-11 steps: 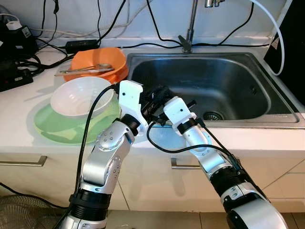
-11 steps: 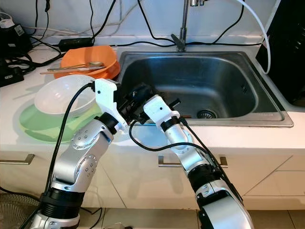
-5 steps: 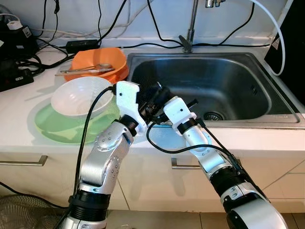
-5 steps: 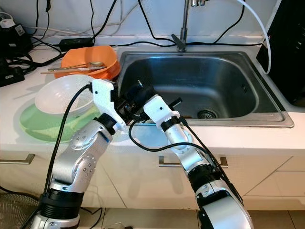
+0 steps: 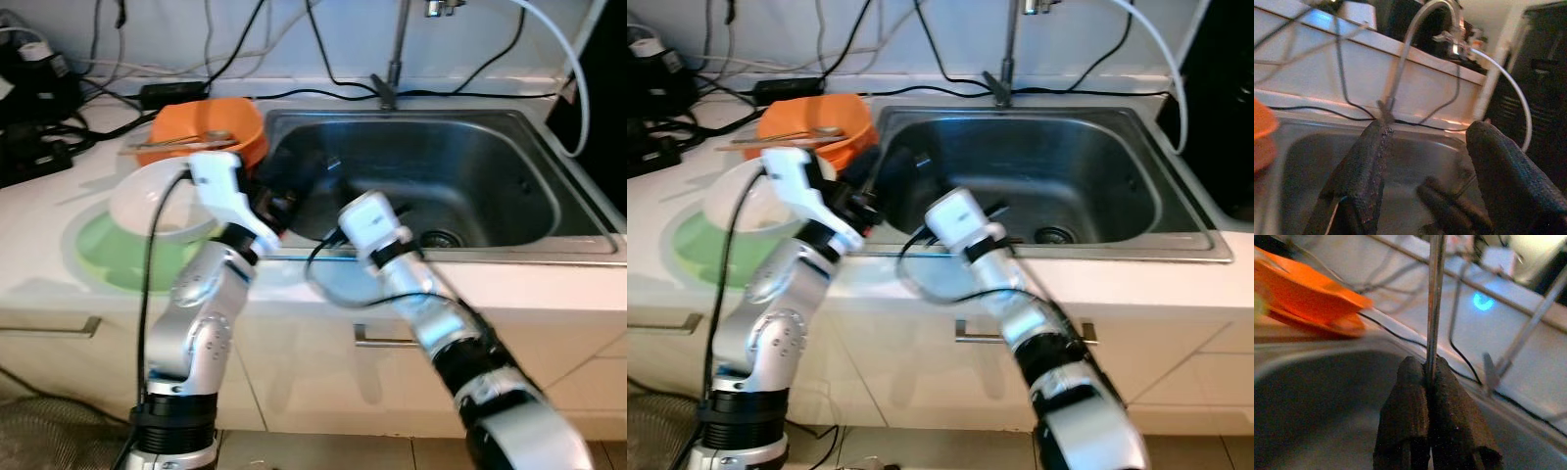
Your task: Kitchen organization
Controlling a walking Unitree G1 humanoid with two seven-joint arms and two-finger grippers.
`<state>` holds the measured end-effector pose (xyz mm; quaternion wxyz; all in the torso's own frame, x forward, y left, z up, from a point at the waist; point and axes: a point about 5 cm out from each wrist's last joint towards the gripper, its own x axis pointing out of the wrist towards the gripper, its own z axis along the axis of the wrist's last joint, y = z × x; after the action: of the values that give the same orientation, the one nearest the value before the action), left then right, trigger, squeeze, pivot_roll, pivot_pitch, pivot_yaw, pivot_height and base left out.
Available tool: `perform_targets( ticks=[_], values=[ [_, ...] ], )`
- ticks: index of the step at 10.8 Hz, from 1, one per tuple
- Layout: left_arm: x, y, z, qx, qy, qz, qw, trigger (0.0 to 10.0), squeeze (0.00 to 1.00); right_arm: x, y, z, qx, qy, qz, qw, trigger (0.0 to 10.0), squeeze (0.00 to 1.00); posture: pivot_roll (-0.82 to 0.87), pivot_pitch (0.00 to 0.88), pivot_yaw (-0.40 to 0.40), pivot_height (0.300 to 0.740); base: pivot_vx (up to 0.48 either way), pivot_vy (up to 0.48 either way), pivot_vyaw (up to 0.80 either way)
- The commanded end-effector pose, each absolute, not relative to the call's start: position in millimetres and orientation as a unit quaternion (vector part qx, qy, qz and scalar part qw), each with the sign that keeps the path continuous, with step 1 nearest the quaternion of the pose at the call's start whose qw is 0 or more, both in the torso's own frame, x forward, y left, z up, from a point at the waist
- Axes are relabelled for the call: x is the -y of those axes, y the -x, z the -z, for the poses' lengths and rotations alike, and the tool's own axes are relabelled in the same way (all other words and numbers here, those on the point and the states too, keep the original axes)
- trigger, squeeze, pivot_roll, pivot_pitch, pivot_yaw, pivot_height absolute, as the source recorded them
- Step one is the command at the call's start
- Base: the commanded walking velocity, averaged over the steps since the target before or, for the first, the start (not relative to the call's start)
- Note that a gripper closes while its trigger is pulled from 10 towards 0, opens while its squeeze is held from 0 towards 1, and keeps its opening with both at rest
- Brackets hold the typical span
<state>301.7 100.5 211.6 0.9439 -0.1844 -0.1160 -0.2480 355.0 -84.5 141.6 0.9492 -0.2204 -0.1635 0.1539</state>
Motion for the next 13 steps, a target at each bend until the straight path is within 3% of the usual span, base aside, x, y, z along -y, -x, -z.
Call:
perform_targets(
  ticks=[1,7,12,13],
  values=[
    [-103,-300,-219,0.127,0.185,0.247,0.943,10.0,0.00,93,-363,-149,0.155,0.201,-0.118,0.960,9.9,0.00,0.14,0.000,0.052,0.740,0.000,0.000,0.00],
    [-95,-292,-163,0.014,0.059,0.270,0.961,10.0,0.00,151,-400,-168,0.027,0.093,-0.003,0.995,10.0,0.00,0.15,0.000,0.044,0.740,0.000,0.000,0.00],
    [-88,-292,-153,-0.004,0.047,0.273,0.961,10.0,0.00,150,-397,-145,-0.044,0.092,-0.018,0.995,10.0,0.00,0.15,0.000,0.044,0.740,0.000,0.000,0.00],
    [-87,-291,-152,-0.005,0.044,0.273,0.961,10.0,0.00,149,-396,-142,-0.053,0.089,-0.020,0.994,10.0,0.49,0.16,0.000,0.042,0.740,0.000,0.000,0.00]
  ],
)
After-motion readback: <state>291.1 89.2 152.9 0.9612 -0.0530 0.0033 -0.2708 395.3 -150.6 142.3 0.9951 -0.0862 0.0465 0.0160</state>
